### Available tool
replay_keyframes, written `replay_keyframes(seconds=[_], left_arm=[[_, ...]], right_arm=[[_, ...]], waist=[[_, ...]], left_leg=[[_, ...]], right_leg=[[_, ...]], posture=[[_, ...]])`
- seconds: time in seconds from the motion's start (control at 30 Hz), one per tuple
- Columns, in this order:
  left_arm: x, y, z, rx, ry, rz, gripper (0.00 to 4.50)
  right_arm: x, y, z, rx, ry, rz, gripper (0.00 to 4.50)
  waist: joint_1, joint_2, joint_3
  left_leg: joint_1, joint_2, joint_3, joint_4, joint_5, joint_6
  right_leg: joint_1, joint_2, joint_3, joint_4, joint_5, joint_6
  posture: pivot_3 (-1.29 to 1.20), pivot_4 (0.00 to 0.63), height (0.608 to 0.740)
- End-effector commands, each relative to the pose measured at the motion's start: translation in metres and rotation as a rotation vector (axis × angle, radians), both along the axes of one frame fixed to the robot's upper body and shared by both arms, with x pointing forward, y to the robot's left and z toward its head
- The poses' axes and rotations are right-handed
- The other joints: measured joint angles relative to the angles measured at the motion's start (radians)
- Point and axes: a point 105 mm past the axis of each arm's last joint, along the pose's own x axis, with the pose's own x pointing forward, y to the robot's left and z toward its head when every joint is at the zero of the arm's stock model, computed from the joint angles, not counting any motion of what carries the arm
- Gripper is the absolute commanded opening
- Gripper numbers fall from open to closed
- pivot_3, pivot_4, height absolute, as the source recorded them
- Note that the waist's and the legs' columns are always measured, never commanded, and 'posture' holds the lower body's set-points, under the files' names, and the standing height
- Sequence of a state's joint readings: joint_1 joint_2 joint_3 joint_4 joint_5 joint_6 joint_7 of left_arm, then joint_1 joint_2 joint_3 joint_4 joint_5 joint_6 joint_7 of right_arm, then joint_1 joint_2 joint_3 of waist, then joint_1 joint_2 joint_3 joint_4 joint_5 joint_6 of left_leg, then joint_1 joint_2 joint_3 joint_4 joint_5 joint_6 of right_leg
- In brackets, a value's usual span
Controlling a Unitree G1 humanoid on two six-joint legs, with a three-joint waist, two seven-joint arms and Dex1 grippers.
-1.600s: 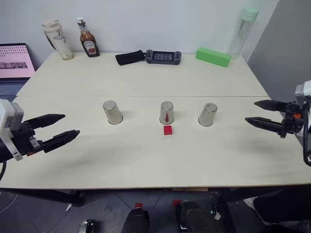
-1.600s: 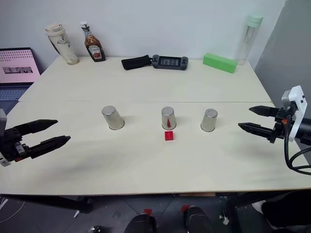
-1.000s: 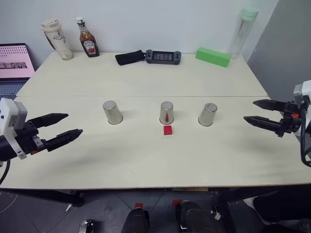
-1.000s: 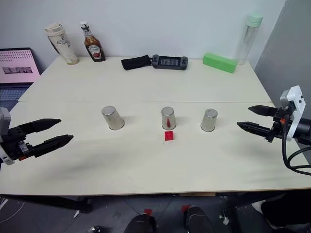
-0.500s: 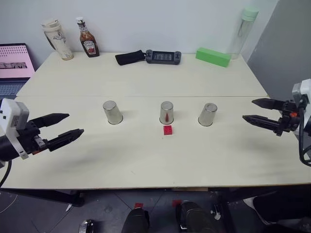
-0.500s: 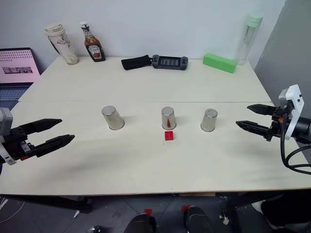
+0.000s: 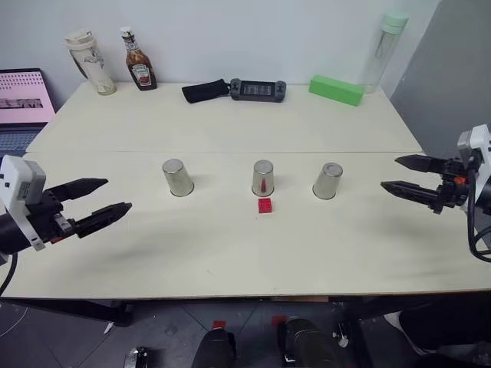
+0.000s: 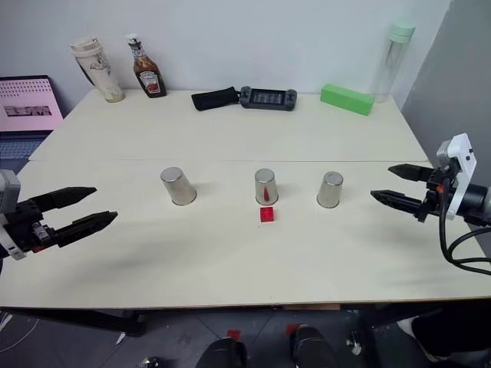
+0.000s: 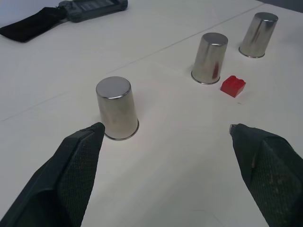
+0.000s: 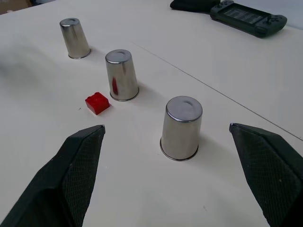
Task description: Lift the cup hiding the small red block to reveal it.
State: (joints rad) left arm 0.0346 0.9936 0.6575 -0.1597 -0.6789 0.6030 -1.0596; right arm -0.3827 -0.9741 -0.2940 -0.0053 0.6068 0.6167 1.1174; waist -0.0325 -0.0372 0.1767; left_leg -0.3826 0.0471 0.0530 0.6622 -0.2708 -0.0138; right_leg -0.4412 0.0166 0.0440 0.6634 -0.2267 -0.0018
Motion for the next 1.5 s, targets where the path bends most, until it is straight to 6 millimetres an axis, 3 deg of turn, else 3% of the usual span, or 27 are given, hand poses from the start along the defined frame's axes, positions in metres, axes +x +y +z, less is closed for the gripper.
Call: replay_keyframes(seconds=[0.03,1.5], left_arm=[[-0.0002,-0.0038,0.0089,0.020,-0.042,-0.014,4.50],[-0.0004,-0.0027,0.0019,0.019,-0.029,-0.010,4.50]], right_arm=[[-0.0009,0.0008,0.0130,-0.012,-0.058,0.005,4.48],[0.0042,0.0042,0.0069,-0.025,-0.054,-0.004,4.48]], waist=[[0.000,0.000,0.000],[0.000,0.000,0.000]], left_leg=[[0.000,0.000,0.000,0.000,0.000,0.000],[0.000,0.000,0.000,0.000,0.000,0.000]], right_leg=[[0.000,0.000,0.000,0.000,0.000,0.000],[0.000,0.000,0.000,0.000,0.000,0.000]], posture=[[0.00,0.150,0.740],[0.00,0.150,0.740]])
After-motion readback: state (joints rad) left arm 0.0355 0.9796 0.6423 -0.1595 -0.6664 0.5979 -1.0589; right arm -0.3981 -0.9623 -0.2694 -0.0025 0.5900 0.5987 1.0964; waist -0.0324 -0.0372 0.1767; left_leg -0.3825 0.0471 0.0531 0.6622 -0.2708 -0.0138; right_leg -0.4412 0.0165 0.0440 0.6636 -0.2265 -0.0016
